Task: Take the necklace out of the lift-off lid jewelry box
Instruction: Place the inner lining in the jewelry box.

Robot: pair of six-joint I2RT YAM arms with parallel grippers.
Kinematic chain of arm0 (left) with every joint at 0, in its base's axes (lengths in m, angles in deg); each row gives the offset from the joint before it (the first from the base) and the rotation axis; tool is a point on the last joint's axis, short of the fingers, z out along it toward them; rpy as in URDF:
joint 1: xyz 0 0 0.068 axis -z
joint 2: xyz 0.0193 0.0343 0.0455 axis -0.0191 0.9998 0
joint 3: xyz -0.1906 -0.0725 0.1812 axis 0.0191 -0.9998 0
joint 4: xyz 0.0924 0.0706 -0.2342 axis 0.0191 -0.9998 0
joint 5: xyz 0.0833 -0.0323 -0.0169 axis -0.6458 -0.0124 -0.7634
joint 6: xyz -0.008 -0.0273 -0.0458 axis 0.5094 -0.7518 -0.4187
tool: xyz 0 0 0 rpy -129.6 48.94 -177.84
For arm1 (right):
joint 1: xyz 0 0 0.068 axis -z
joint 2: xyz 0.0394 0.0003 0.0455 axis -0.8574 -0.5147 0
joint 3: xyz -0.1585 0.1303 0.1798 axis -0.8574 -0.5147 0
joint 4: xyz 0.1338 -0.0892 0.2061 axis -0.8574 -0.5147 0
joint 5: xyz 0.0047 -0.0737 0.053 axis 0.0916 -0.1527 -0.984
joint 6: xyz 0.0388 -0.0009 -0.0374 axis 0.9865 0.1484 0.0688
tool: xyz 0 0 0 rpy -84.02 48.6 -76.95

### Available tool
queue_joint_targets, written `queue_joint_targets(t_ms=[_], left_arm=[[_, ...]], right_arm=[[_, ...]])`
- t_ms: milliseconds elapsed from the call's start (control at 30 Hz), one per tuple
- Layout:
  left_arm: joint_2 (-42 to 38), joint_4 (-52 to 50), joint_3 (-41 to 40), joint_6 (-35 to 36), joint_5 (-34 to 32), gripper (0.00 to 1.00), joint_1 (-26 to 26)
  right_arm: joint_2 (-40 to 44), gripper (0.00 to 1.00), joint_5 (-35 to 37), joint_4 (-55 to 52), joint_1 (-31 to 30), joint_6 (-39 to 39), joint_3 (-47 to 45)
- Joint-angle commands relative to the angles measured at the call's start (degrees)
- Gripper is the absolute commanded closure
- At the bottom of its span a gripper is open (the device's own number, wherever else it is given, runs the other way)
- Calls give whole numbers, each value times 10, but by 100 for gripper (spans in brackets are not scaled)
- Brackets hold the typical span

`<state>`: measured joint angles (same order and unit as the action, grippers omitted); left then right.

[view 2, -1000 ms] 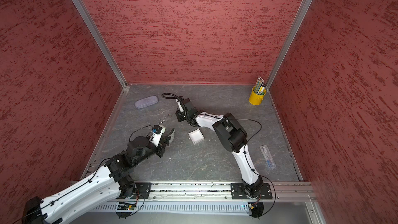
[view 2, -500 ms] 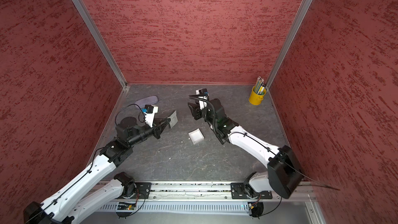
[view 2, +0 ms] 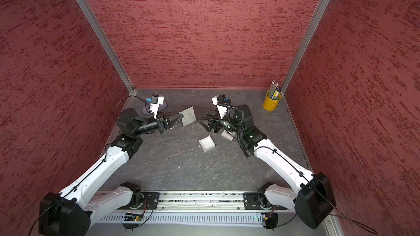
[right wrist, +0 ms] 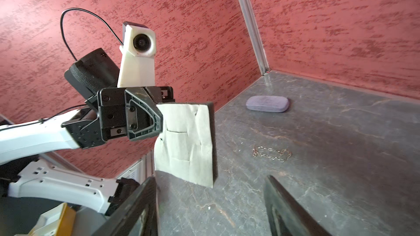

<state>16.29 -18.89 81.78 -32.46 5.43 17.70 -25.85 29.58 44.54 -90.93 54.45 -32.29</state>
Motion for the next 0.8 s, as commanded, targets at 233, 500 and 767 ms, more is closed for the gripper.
queue_joint_targets(t_ms=[233,500,767], left_arm=[[-2,85,-1,-58,57,100,-1],[9,82,-7,-62,53,100,0],[14,18,-17,-48,17,75,1]], right_arm=[[-65,20,-160,179,6,135,7],[-108,61,-205,308,6,237,5],[-96,95,-166,298,6,237,-23]])
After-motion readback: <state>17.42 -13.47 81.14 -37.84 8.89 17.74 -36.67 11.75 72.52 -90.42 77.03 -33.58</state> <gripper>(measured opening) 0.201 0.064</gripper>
